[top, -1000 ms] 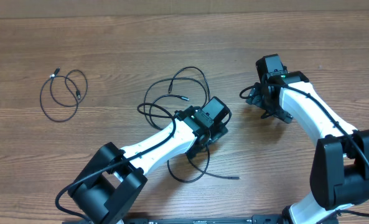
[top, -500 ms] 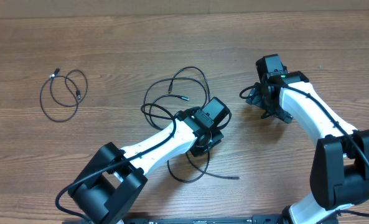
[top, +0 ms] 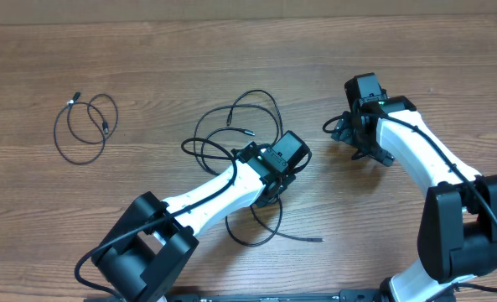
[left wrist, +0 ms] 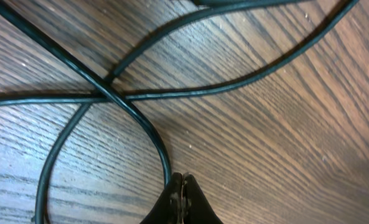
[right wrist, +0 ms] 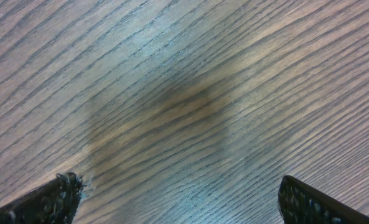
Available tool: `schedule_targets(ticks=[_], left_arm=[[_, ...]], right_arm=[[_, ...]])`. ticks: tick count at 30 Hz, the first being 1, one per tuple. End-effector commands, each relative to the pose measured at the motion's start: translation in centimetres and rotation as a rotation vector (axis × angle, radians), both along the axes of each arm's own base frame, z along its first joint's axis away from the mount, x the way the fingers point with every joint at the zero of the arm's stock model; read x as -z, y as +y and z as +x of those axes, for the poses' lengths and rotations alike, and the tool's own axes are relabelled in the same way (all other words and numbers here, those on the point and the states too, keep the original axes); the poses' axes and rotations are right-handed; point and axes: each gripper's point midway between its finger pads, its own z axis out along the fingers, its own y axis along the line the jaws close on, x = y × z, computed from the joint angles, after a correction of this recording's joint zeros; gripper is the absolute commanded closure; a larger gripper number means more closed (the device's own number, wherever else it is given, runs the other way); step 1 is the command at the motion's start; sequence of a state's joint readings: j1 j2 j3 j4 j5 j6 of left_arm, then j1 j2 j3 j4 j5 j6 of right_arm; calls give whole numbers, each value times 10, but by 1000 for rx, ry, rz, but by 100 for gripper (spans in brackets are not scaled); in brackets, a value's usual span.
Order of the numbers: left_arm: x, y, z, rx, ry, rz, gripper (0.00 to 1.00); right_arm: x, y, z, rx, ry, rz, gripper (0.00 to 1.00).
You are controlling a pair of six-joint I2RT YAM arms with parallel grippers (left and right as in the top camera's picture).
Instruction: Untangle cables
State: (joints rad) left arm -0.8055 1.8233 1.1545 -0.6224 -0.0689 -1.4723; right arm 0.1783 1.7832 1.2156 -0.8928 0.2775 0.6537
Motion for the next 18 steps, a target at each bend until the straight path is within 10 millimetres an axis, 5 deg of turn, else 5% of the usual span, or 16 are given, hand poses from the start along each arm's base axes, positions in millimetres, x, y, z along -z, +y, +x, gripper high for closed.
schedule_targets(ticks=[1, 8, 18], left_arm=[[11, 10, 7, -85, -17, 55, 96], [32, 17, 7, -132, 3, 104, 95], [37, 17, 7, -132, 7, 108, 96]], right_arm=[[-10, -2, 6, -1, -32, -12, 0], [-10, -2, 6, -1, -32, -12, 0], [-10, -2, 6, -1, -32, -12, 0]])
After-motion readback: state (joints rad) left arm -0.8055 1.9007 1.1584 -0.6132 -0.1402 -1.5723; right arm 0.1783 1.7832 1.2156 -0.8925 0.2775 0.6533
